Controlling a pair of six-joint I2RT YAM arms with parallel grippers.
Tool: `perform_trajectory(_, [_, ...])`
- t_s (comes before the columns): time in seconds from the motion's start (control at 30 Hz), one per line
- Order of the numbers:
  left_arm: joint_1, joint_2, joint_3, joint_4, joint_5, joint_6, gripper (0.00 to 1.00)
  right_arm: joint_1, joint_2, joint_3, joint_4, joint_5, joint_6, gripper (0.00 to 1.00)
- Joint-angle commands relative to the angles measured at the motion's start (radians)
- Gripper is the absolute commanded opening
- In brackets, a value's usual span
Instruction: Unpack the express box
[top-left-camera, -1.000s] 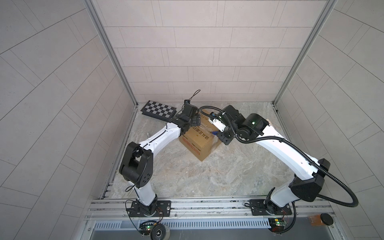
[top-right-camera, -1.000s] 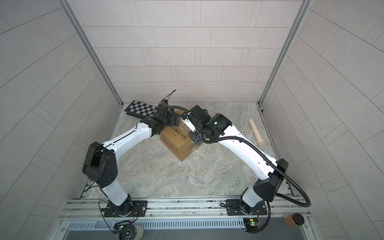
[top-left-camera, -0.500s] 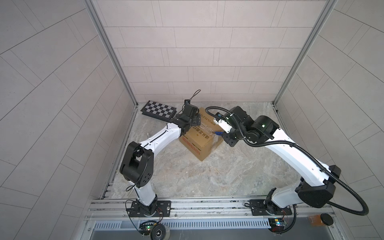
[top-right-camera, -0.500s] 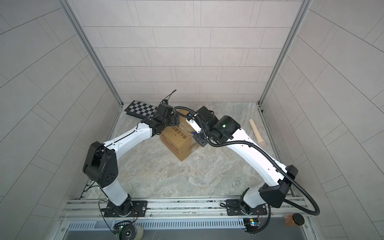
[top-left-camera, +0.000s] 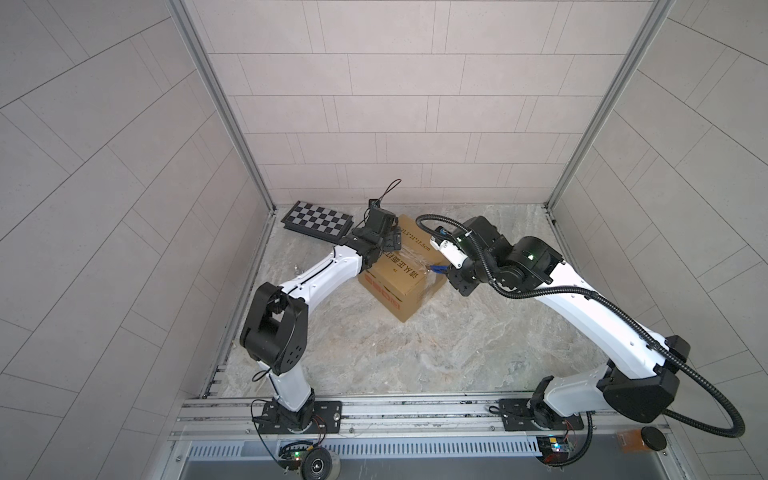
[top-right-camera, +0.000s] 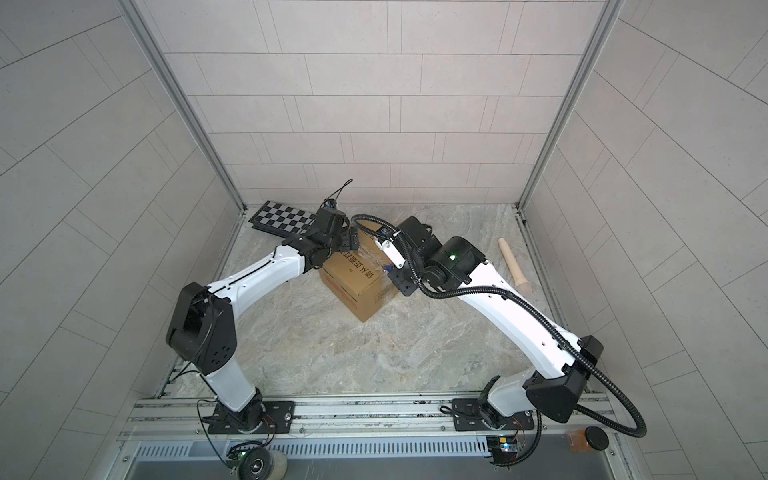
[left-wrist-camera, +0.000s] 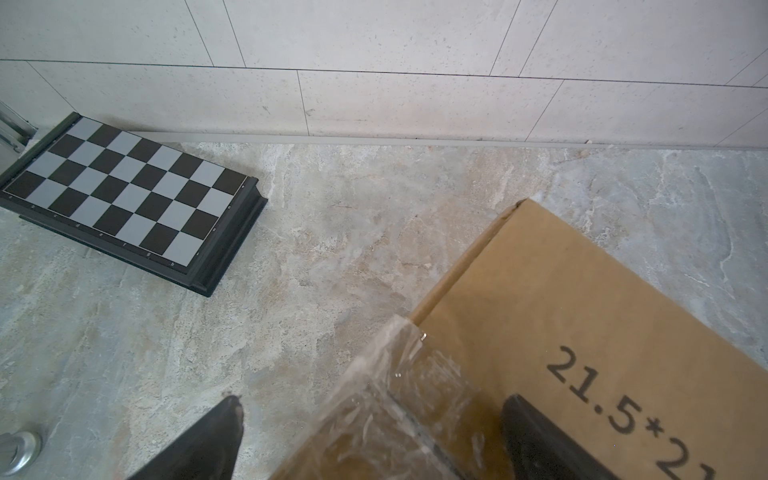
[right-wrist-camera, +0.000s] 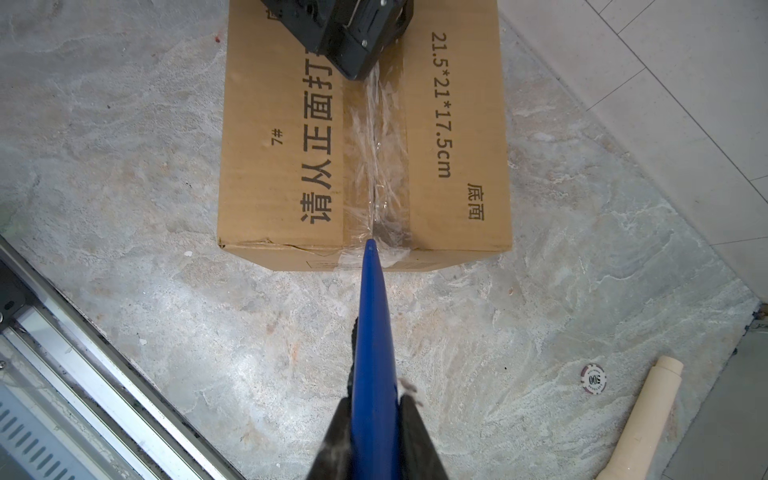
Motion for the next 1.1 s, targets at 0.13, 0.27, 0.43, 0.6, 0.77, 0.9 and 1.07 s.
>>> perform_trajectory(0.13, [0.006,0.055,-0.065,-0.167,0.059,-0.020,0.99,0.002,0.054,-0.071,0.104,-0.093,0.036,0.00])
perform_trajectory(0.27, [0.006,0.006,-0.068,-0.165,0.079,-0.025,1.00,0.000,0.060,-0.111,0.148,-0.096,0.057,0.00])
perform_trajectory(0.43, [0.006,-0.070,-0.029,-0.197,0.105,-0.007,1.00,-0.001,0.060,-0.146,0.191,-0.110,0.081,0.00])
perform_trajectory(0.6, [0.006,-0.139,0.011,-0.230,0.112,0.014,1.00,-0.001,0.060,-0.163,0.228,-0.126,0.097,0.00])
perform_trajectory(0.77, [0.006,-0.169,0.051,-0.283,0.125,0.031,1.00,0.000,0.054,-0.163,0.233,-0.135,0.096,0.00])
perform_trajectory(0.9, [0.006,-0.162,0.067,-0.353,0.120,0.032,1.00,-0.001,0.038,-0.171,0.230,-0.129,0.096,0.00])
perform_trajectory(1.07, [0.006,-0.109,0.024,-0.358,0.061,0.030,1.00,-0.001,0.022,-0.177,0.223,-0.122,0.098,0.00])
